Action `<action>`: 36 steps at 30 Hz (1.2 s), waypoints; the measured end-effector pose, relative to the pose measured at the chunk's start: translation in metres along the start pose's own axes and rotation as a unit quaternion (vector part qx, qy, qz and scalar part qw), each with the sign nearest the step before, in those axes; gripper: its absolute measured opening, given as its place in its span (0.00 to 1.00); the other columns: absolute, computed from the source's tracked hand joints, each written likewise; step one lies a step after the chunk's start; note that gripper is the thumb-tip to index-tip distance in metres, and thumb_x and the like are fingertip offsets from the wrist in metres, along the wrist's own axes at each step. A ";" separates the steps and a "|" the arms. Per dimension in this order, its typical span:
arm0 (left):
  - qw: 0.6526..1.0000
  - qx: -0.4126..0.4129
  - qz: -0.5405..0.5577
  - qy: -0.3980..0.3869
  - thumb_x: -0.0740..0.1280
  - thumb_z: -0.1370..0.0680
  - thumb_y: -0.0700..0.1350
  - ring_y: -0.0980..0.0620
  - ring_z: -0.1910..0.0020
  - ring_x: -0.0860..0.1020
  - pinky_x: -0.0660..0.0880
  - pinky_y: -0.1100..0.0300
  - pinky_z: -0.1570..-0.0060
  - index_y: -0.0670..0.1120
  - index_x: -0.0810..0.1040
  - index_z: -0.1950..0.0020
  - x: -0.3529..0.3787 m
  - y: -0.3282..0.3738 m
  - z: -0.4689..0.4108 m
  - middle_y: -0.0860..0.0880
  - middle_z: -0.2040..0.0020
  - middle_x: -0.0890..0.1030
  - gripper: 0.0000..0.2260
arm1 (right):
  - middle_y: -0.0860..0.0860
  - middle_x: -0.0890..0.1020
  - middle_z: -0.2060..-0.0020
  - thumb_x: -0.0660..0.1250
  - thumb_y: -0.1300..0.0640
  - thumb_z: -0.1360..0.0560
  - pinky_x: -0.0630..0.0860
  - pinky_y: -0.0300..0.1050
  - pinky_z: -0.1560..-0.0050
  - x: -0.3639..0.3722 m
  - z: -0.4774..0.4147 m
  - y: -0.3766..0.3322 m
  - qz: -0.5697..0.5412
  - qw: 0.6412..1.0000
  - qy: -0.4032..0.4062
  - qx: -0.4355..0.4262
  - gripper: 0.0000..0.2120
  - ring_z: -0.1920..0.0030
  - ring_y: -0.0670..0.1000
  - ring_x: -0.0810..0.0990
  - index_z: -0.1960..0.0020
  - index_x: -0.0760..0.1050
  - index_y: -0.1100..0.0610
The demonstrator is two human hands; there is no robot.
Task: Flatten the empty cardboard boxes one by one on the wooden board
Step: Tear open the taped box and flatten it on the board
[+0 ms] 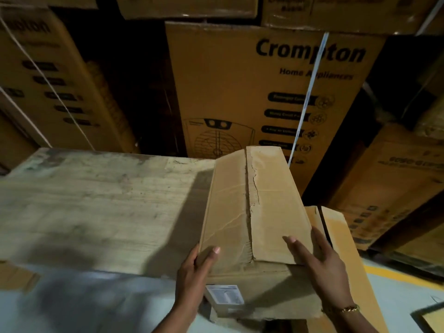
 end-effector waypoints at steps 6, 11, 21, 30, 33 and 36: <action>0.997 -0.017 0.069 -0.023 0.79 0.36 0.62 0.66 0.51 0.80 0.72 0.65 0.51 0.52 0.82 0.46 -0.036 0.031 -0.013 0.61 0.52 0.85 0.24 | 0.52 0.76 0.33 0.67 0.35 0.28 0.73 0.53 0.43 0.017 0.013 -0.087 0.098 0.992 0.028 -0.068 0.35 0.40 0.54 0.74 0.25 0.66 0.46; 0.990 -0.041 0.129 -0.036 0.76 0.29 0.50 0.56 0.54 0.83 0.76 0.55 0.47 0.48 0.83 0.54 -0.084 0.055 -0.031 0.57 0.59 0.86 0.08 | 0.49 0.78 0.44 0.67 0.35 0.28 0.79 0.54 0.50 0.064 0.032 -0.158 0.157 0.981 0.055 -0.103 0.32 0.48 0.53 0.77 0.27 0.68 0.43; 0.976 -0.052 0.189 -0.095 0.73 0.28 0.51 0.49 0.49 0.84 0.77 0.51 0.42 0.48 0.85 0.45 -0.198 0.094 -0.083 0.49 0.50 0.87 0.14 | 0.46 0.79 0.39 0.65 0.34 0.27 0.78 0.59 0.43 0.172 0.072 -0.265 0.193 0.964 0.080 -0.166 0.25 0.42 0.55 0.78 0.31 0.70 0.37; 0.981 0.078 0.174 0.032 0.74 0.26 0.44 0.63 0.54 0.83 0.74 0.63 0.53 0.50 0.82 0.50 -0.364 0.141 -0.133 0.57 0.56 0.86 0.06 | 0.28 0.73 0.42 0.70 0.44 0.27 0.75 0.49 0.44 0.321 0.061 -0.289 -0.024 0.972 -0.017 -0.235 0.19 0.42 0.39 0.74 0.37 0.75 0.36; 0.980 0.123 0.147 0.057 0.75 0.27 0.47 0.58 0.48 0.83 0.75 0.59 0.44 0.48 0.82 0.42 -0.410 0.150 -0.146 0.54 0.49 0.86 0.14 | 0.36 0.75 0.35 0.72 0.54 0.26 0.70 0.37 0.41 0.379 0.048 -0.288 -0.118 0.958 -0.077 -0.249 0.15 0.35 0.37 0.71 0.40 0.79 0.43; 0.978 0.145 0.124 0.078 0.75 0.27 0.48 0.55 0.45 0.83 0.75 0.55 0.41 0.51 0.81 0.37 -0.444 0.146 -0.157 0.54 0.46 0.86 0.18 | 0.39 0.76 0.34 0.73 0.57 0.26 0.73 0.36 0.40 0.431 0.031 -0.277 -0.170 0.945 -0.134 -0.247 0.15 0.34 0.38 0.73 0.40 0.80 0.48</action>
Point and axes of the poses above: each hand's wrist, its own z-axis away from the middle knuckle, its own x-axis out of the palm, y = z × x, the point moved 9 cm from there along -z, towards the middle knuckle
